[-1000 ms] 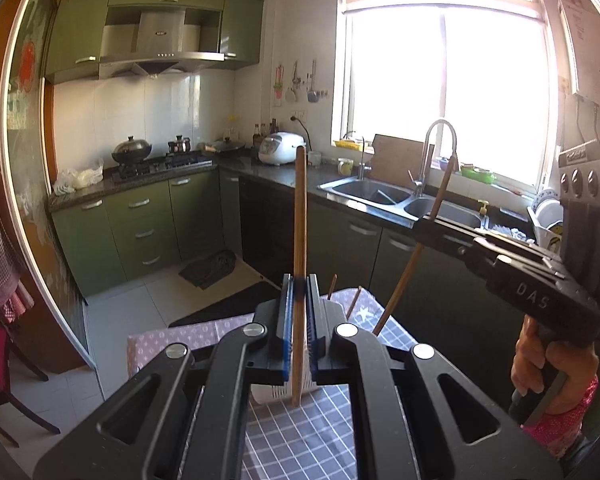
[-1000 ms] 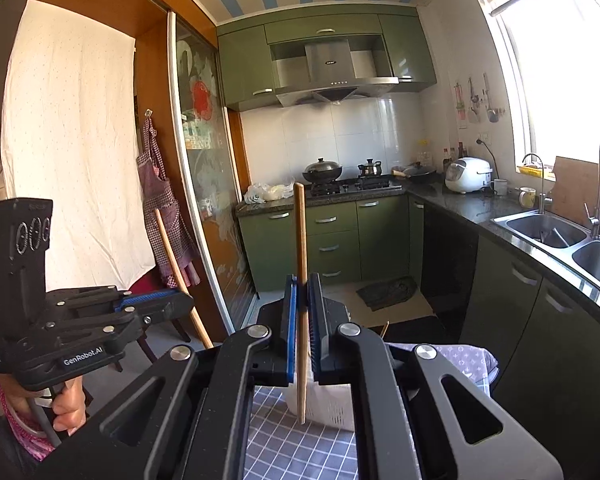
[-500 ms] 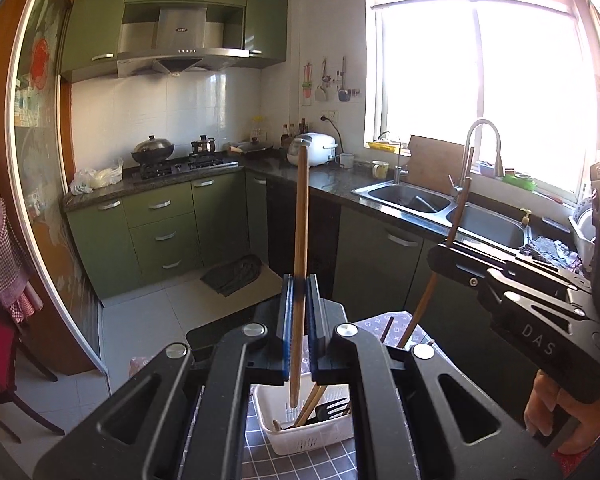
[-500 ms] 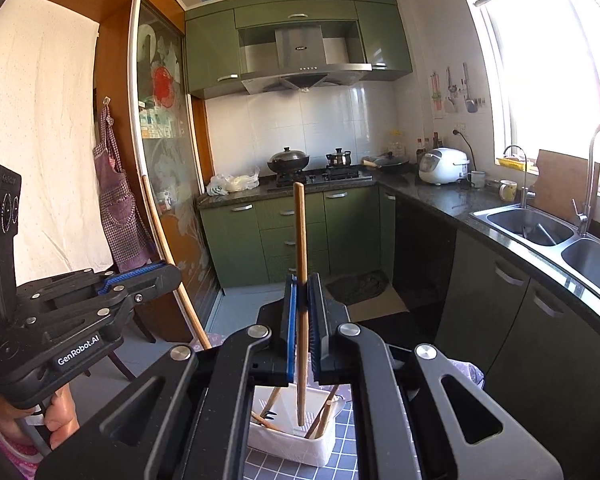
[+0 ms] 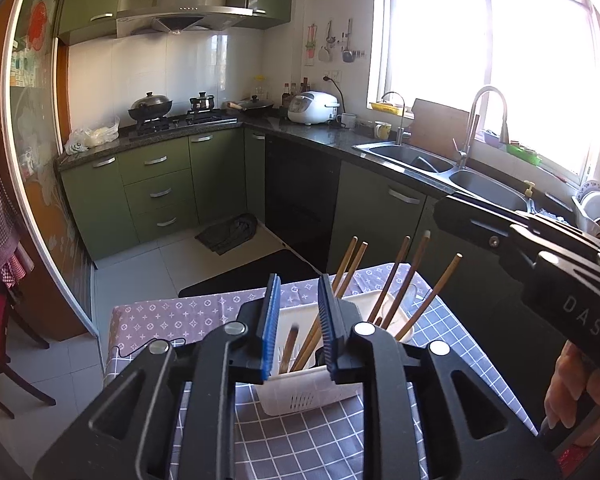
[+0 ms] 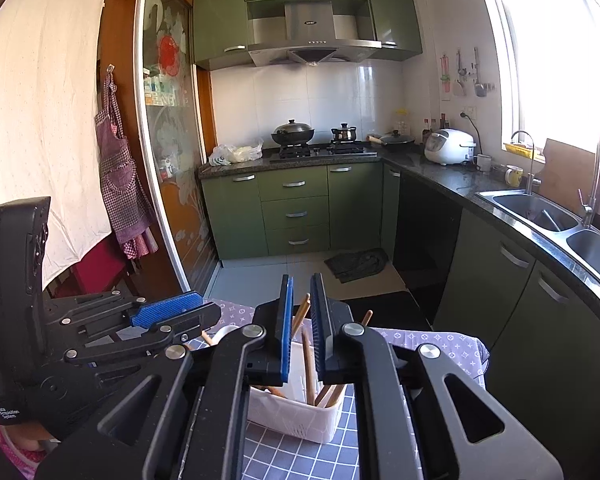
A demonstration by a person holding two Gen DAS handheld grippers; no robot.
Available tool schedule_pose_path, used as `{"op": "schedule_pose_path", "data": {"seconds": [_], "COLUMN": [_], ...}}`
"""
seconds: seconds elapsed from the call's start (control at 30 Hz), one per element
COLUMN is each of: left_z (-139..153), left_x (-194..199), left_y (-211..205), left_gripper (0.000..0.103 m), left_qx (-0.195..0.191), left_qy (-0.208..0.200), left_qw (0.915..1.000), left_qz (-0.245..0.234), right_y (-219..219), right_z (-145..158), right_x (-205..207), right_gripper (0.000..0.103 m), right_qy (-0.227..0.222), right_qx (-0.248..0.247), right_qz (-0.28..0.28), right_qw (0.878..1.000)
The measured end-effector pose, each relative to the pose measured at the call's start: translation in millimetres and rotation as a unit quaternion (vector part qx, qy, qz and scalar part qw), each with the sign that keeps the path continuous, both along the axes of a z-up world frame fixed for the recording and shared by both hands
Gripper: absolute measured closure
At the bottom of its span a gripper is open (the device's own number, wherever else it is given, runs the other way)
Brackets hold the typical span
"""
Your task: Organize utensils
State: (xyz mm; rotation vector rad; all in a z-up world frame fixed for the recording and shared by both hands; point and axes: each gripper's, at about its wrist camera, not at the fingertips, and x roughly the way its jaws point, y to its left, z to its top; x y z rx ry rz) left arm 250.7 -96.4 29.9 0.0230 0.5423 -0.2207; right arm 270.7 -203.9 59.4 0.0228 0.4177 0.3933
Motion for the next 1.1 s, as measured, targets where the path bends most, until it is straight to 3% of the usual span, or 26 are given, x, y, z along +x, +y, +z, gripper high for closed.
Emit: {"op": "schedule_pose_path", "data": {"seconds": [0.13,0.27,0.33,0.43,0.6,0.7,0.8,1.1], "left_z": [11,20,20,11,-14,-24,-29,-35], "left_x": [-26,-68,-92,-130,-184,-206,-227,-271], "left_y": [6,14,19,26,42,51,55,68], "left_gripper": [0.082,0.066,0.060,0.042,0.018,0.014,0.007,0.007], "left_qx": [-0.013,-0.023,-0.022,-0.020,-0.011,-0.008,-0.003,-0.024], "left_qy": [-0.016,-0.043,-0.054,-0.066,-0.079,-0.080,-0.077,-0.070], "left_qw": [0.9998,0.9988,0.9982,0.9973,0.9947,0.9939,0.9937,0.9916], "left_qz": [-0.002,0.005,0.009,0.023,0.065,0.076,0.081,0.106], "right_y": [-8,-21,-29,-39,-51,-58,-62,-53], "right_z": [8,5,-3,-23,-61,-75,-82,-84], "right_x": [-41,-89,-114,-148,-202,-230,-255,-299], "right_gripper": [0.082,0.076,0.065,0.051,0.016,0.005,0.005,0.005], "right_qy": [-0.023,-0.037,-0.039,-0.033,-0.023,-0.027,-0.033,-0.037], "right_qx": [0.011,0.015,0.019,0.024,0.027,0.032,0.035,0.024], "right_qz": [0.003,-0.002,-0.008,-0.016,-0.034,-0.043,-0.048,-0.045], "right_qw": [1.000,0.999,0.999,0.999,0.999,0.998,0.998,0.998]}}
